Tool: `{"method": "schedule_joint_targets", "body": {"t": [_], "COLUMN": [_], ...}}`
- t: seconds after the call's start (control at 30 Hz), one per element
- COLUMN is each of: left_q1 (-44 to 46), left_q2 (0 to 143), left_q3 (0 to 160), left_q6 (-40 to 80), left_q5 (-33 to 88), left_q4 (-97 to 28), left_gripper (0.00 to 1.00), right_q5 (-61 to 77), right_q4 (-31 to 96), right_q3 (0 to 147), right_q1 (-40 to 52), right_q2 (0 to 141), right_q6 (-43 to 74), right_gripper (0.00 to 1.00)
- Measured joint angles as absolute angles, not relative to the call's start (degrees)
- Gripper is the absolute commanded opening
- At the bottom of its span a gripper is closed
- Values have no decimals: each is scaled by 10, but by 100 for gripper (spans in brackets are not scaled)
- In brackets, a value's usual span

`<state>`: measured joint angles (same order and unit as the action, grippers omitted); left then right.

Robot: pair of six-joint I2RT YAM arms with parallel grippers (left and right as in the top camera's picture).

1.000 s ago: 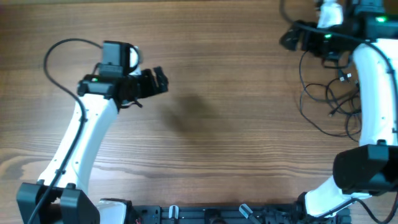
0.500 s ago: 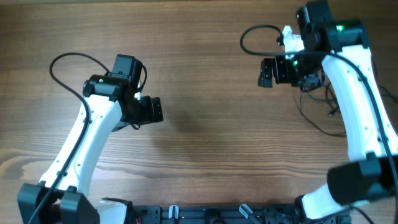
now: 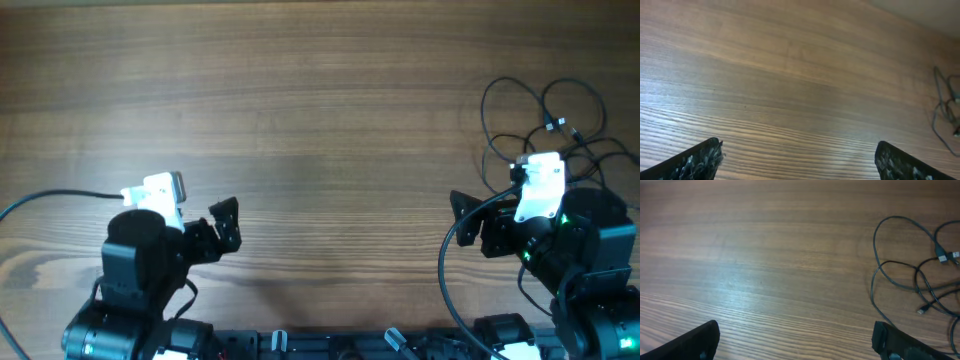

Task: Untangle cables

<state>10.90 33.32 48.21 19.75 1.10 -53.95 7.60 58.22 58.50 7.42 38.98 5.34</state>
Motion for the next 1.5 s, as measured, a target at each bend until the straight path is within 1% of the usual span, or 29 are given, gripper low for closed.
{"method": "schedule_joint_targets", "body": {"t": [0.57,0.7,0.77,0.87,1.0,1.17,1.27,1.4,1.5], "left_q1": [109,109,109,109,109,109,109,109,109], "left_q2": [328,328,328,328,329,329,329,329,329], "left_q3": [482,482,482,482,481,480,480,479,479], "left_q6": [199,199,199,199,199,199,199,199,199], "left_q5": [11,11,11,11,11,11,11,11,11], "left_q4": [-549,-550,-550,-550,-551,-551,-551,-551,-550], "left_gripper": [100,100,100,100,100,100,100,100,100], "right_q5": [76,70,55,44,40,40,40,40,40], "right_q4": [582,578,546,408,232,67,-32,-209,-198], "right_q3": [584,576,548,442,310,180,116,22,4], "right_q1": [74,74,74,74,74,74,74,74,70], "right_q2": [405,368,324,219,124,27,12,10,9], "right_q6": [54,51,46,27,22,22,22,22,20], "right_gripper": [100,100,100,100,100,100,100,100,100]}}
